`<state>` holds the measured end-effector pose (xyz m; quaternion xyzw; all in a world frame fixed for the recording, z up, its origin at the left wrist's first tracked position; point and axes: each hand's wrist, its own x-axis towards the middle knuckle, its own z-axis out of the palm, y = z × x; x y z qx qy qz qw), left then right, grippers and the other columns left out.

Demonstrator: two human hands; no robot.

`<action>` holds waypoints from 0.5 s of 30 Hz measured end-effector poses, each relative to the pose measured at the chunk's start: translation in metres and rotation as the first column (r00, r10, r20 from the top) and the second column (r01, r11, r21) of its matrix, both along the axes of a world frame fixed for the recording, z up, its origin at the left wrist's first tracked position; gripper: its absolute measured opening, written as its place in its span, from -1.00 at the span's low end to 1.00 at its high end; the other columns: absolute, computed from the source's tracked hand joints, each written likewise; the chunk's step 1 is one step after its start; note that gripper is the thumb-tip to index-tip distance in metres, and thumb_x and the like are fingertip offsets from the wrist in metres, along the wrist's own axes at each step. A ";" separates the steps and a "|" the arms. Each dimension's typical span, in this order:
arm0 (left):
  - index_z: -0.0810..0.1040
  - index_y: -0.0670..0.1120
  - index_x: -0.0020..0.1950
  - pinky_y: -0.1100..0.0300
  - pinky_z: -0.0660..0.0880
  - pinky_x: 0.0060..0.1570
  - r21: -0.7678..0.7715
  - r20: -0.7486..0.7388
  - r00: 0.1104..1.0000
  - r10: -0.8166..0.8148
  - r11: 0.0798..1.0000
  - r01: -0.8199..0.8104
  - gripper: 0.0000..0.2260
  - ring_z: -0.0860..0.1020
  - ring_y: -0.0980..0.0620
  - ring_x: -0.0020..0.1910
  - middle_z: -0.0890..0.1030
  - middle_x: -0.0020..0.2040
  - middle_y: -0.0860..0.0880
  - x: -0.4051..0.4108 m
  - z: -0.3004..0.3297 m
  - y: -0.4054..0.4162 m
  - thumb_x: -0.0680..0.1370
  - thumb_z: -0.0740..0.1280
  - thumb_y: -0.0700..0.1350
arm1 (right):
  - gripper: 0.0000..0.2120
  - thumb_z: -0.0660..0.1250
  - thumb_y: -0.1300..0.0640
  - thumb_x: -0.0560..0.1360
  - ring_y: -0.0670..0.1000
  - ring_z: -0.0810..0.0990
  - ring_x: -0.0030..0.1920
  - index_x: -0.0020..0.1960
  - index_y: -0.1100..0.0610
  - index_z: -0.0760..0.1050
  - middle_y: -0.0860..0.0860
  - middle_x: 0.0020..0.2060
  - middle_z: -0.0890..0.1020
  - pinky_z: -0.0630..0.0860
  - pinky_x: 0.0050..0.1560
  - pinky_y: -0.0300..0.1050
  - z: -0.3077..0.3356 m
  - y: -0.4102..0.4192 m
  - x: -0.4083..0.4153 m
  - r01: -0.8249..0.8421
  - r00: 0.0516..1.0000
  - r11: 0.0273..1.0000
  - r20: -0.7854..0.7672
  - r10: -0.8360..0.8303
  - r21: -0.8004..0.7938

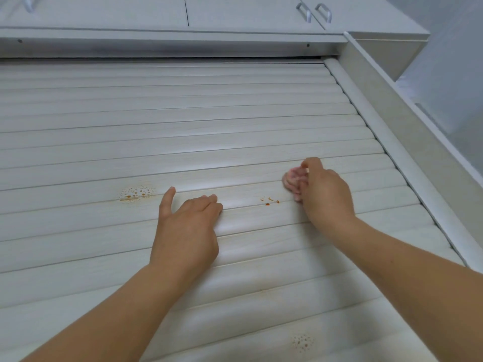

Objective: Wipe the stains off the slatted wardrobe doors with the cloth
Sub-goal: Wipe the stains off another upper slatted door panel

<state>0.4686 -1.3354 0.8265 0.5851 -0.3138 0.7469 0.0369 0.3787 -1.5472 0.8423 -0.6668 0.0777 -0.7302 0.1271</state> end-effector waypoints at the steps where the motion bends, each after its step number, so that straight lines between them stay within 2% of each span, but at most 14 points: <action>1: 0.65 -0.06 -0.06 -0.04 0.10 0.27 0.014 -0.014 1.000 -0.010 1.000 0.010 -0.60 0.66 0.01 -0.07 0.68 0.00 -0.03 0.000 -0.001 0.001 0.18 0.23 -0.28 | -0.70 0.15 0.15 0.54 0.11 0.42 -0.12 0.27 0.05 0.37 0.13 -0.02 0.55 0.28 -0.17 -0.10 0.001 0.010 0.005 -0.055 0.998 0.998 0.018 0.054 0.025; 3: 0.64 -0.06 -0.01 -0.03 0.08 0.27 0.030 -0.061 0.998 -0.025 0.999 0.027 -0.55 0.65 0.03 -0.03 0.67 0.04 -0.03 0.000 -0.002 0.004 0.17 0.22 -0.29 | -0.75 0.19 0.11 0.56 0.11 0.49 -0.05 0.21 0.01 0.45 0.08 -0.03 0.60 0.28 -0.18 -0.11 0.004 0.033 0.014 -0.083 0.996 0.996 0.022 0.083 -0.020; 5: 0.59 -0.08 0.09 -0.02 -0.01 0.32 0.037 -0.145 0.988 -0.045 0.998 0.051 -0.50 0.62 0.03 0.06 0.63 0.13 -0.04 -0.004 -0.003 0.006 0.21 0.19 -0.34 | -0.80 0.19 0.04 0.58 0.09 0.52 0.02 0.09 0.00 0.56 0.03 -0.06 0.63 0.35 -0.15 -0.10 0.002 0.053 0.021 -0.033 0.999 0.990 0.024 0.037 -0.136; 7: 0.46 -0.07 0.26 -0.02 -0.18 0.40 0.003 -0.222 0.972 -0.083 0.996 0.086 -0.44 0.52 0.05 0.21 0.52 0.27 0.00 -0.009 -0.006 0.008 0.31 0.16 -0.41 | -0.77 0.17 -0.01 0.59 0.05 0.49 0.02 0.03 -0.02 0.59 0.00 -0.10 0.60 0.37 -0.16 -0.10 -0.004 0.064 0.027 -0.044 0.999 0.974 -0.024 0.040 -0.224; 9: 0.33 -0.05 0.36 0.00 -0.29 0.41 -0.033 -0.256 0.963 -0.088 0.996 0.083 -0.44 0.45 0.08 0.26 0.43 0.33 0.05 -0.012 -0.007 0.009 0.39 0.15 -0.41 | -0.80 0.20 0.01 0.57 0.04 0.47 -0.01 0.00 -0.04 0.61 -0.03 -0.12 0.58 0.40 -0.17 -0.11 -0.015 0.068 0.032 -0.030 0.999 0.938 -0.037 0.019 -0.345; 11: 0.28 -0.02 0.36 0.01 -0.32 0.40 -0.039 -0.268 0.961 -0.074 0.997 0.066 -0.46 0.44 0.10 0.26 0.41 0.33 0.08 -0.017 -0.008 0.008 0.42 0.13 -0.39 | -0.84 0.27 0.00 0.46 0.03 0.51 -0.08 -0.10 -0.08 0.64 -0.10 -0.17 0.61 0.36 -0.16 -0.13 -0.023 0.063 0.035 0.105 0.994 0.887 0.068 -0.083 -0.450; 13: 0.28 -0.01 0.34 -0.01 -0.33 0.39 -0.038 -0.265 0.962 -0.068 0.997 0.060 -0.49 0.44 0.09 0.25 0.41 0.33 0.09 -0.018 -0.009 0.007 0.44 0.12 -0.37 | -0.78 0.20 -0.08 0.43 -0.01 0.44 -0.06 -0.15 -0.16 0.63 -0.14 -0.15 0.61 0.22 -0.08 -0.11 -0.027 0.053 0.035 0.224 0.974 0.855 0.132 -0.183 -0.468; 15: 0.30 -0.01 0.32 -0.03 -0.33 0.38 -0.037 -0.256 0.965 -0.061 0.998 0.053 -0.50 0.44 0.08 0.25 0.41 0.32 0.09 -0.019 -0.011 0.006 0.43 0.13 -0.38 | -0.73 0.12 -0.10 0.43 0.01 0.39 -0.03 -0.19 -0.19 0.60 -0.09 -0.11 0.60 0.16 -0.07 -0.10 -0.028 0.044 0.030 0.265 0.964 0.847 0.115 -0.240 -0.460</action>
